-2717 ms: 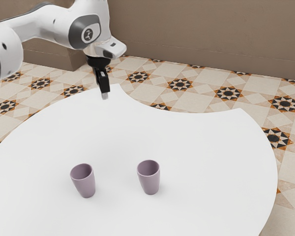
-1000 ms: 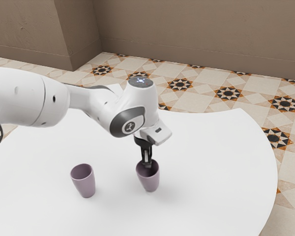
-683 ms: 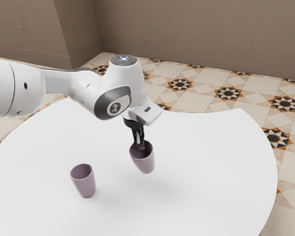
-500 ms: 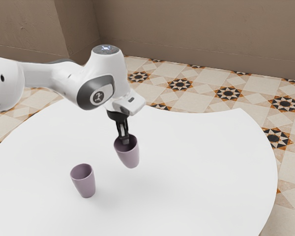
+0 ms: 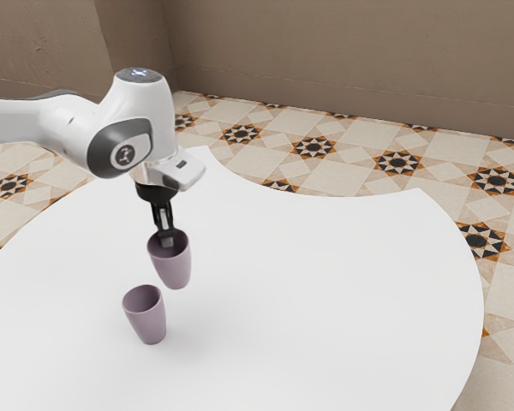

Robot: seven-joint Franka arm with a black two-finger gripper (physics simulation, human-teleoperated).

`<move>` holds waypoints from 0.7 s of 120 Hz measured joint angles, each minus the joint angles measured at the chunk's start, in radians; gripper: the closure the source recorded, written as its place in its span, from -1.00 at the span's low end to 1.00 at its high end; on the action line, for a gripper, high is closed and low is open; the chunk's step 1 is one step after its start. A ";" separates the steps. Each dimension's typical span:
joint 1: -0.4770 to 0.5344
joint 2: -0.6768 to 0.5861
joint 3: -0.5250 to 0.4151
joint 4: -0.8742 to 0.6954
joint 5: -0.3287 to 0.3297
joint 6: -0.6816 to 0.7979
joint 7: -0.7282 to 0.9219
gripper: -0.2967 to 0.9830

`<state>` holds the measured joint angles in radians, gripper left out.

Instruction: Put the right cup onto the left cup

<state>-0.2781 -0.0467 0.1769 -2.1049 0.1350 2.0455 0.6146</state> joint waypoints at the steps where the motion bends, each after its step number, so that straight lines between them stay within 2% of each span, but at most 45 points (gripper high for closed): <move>1: 0.000 -0.001 0.000 -0.001 0.001 -0.002 -0.001 0.69; 28: -0.019 -0.021 0.000 -0.021 0.019 -0.039 -0.014 0.69; 84: 0.026 -0.061 0.001 -0.052 0.052 -0.095 -0.034 0.69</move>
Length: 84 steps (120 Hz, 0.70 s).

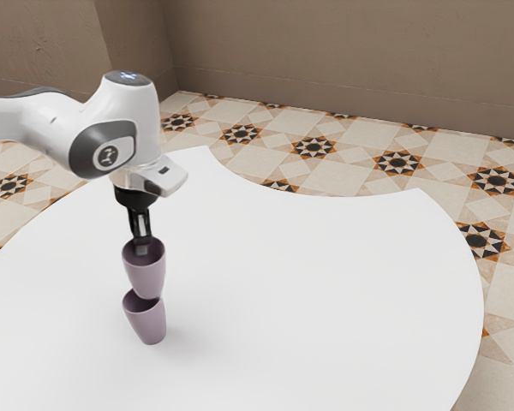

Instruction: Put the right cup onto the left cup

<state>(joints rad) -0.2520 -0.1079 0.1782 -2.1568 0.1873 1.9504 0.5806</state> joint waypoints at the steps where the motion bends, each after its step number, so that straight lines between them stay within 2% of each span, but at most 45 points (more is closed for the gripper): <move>1: 0.001 0.000 0.000 -0.001 0.000 0.000 0.000 0.69; 84: 0.018 0.017 0.000 -0.048 0.019 0.006 -0.016 0.69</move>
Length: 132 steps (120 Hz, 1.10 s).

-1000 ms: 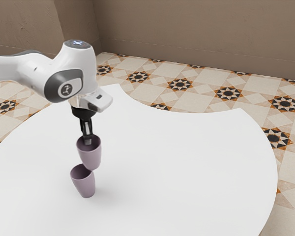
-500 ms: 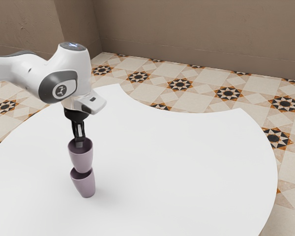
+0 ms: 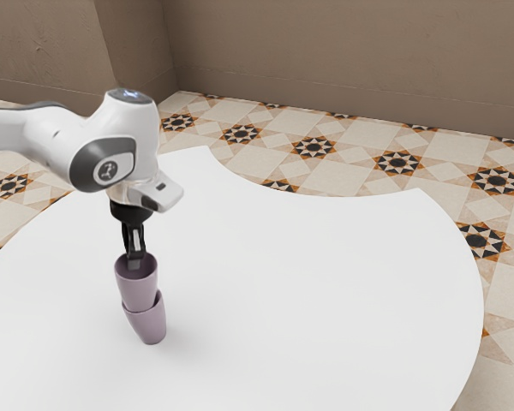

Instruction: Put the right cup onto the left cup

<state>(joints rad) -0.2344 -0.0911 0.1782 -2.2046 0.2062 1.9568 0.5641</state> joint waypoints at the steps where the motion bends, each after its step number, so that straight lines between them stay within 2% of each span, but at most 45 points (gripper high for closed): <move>1: 0.000 0.000 0.000 -0.001 0.000 0.001 0.000 0.69; 14: 0.009 0.001 0.000 -0.006 0.002 0.007 -0.002 0.67; 37: 0.008 0.006 0.000 -0.003 -0.001 0.010 -0.001 0.02; 59: 0.003 0.038 0.000 0.014 0.010 0.010 0.004 -0.30; 96: -0.023 0.103 -0.002 0.194 0.006 0.000 0.019 -0.48; 110: -0.046 0.136 0.004 0.334 -0.003 -0.036 0.036 -0.50; 121: -0.092 0.164 0.048 0.435 -0.035 -0.074 0.064 -0.52; 132: -0.079 0.187 0.078 0.537 -0.064 -0.130 0.095 -0.52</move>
<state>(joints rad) -0.3135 0.0955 0.2566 -1.6672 0.1420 1.8264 0.6591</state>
